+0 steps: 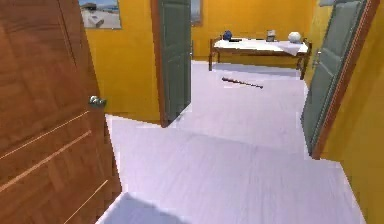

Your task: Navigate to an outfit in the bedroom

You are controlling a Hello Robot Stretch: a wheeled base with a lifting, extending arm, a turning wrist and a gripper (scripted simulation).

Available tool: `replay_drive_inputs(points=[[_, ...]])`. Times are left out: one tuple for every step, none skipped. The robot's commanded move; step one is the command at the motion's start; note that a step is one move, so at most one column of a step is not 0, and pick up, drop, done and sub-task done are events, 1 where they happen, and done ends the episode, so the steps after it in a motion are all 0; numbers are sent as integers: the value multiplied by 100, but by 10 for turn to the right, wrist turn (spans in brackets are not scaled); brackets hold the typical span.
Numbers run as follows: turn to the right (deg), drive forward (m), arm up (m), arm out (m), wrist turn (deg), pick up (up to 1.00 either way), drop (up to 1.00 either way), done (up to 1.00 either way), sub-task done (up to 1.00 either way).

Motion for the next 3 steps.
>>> replay_drive_inputs(points=[[0, 100, 0, 0, 0, 0, 0, 0, 0], [-90, 0, 0, 0, 0, 0, 0, 0, 0], [0, 30, 0, 0, 0, 0, 0, 0, 0]])
